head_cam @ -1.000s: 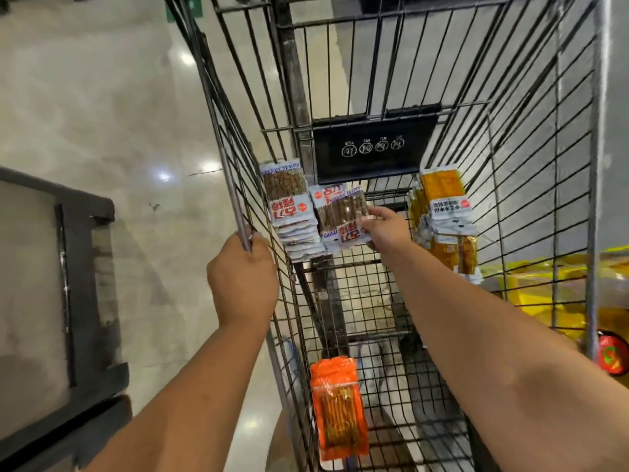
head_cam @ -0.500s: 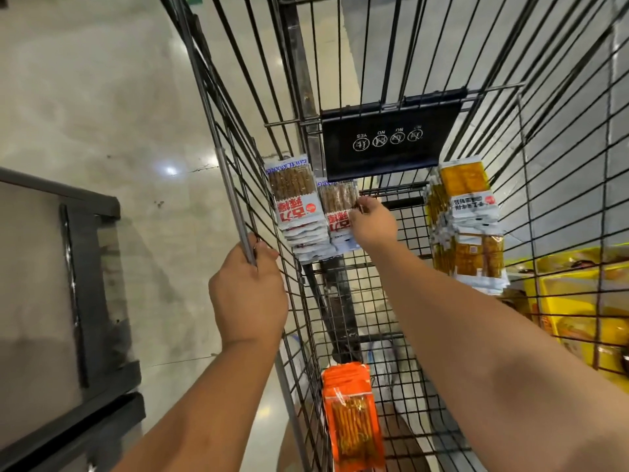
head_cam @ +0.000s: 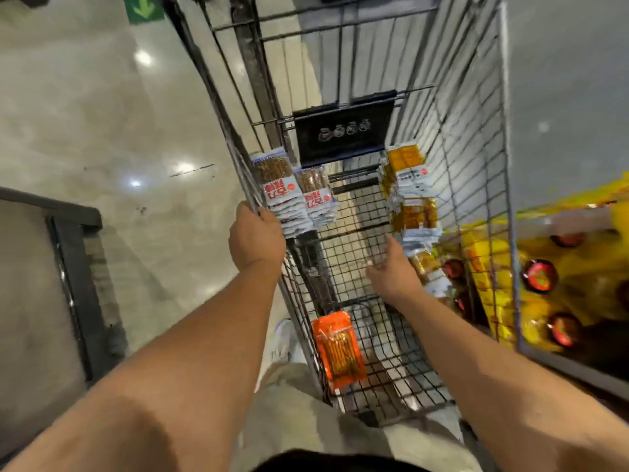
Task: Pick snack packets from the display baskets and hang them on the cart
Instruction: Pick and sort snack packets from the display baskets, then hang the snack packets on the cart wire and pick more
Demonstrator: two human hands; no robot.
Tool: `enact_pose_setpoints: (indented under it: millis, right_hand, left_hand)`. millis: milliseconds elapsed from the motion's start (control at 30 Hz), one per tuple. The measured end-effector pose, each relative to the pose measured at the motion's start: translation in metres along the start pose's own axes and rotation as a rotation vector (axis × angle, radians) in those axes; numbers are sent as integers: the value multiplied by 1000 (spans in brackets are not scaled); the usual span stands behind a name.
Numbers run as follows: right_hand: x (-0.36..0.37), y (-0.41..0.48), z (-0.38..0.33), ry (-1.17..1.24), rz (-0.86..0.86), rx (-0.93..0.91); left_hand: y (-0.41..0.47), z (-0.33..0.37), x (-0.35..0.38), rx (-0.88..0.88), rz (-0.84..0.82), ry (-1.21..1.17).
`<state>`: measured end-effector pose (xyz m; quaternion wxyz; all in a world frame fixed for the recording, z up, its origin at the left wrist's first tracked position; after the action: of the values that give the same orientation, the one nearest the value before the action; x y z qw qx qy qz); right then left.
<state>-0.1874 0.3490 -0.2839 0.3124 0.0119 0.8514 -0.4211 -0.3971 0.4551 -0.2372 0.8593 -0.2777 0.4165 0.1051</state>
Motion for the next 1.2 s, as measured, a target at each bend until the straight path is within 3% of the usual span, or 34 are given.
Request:
enact_pose_setpoints:
  millis: [133, 300, 400, 500, 600, 767, 833, 967, 1200]
  right_hand:
    - [-36, -70, -1, -95, 58, -38]
    - [-62, -154, 9, 58, 184, 85]
    - [-61, -202, 19, 119, 312, 75]
    - [-60, -253, 25, 143, 416, 63]
    - [-66, -296, 28, 91, 435, 28]
    - [-85, -371, 53, 82, 598, 35]
    - [-89, -403, 71, 94, 673, 63]
    - [-85, -476, 117, 90, 806, 108]
    - [-36, -635, 248, 162, 1015, 259]
  left_hand:
    - [-3, 3, -13, 9, -74, 110]
    - [-17, 22, -40, 58, -81, 148]
    - [-51, 30, -52, 377, -97, 203]
    - [-106, 39, -61, 670, -259, 217]
    - [-166, 46, -66, 989, -414, 476]
    - [-261, 66, -88, 1604, -426, 745]
    - [-294, 74, -98, 1711, -441, 752]
    - [-360, 72, -113, 1751, -526, 619]
    - [-519, 8, -93, 1905, -698, 420]
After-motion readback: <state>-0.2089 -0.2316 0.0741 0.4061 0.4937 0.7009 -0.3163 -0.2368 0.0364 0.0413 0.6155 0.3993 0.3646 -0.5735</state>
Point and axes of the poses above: each hand's wrist, its own y-axis towards the middle knuckle, its own x-axis out of the palm, z = x × y, the point moved 1 cm from there along y, towards the middle knuckle, and after that the axes turned 2 degrees about y, right-handed, at the moved point
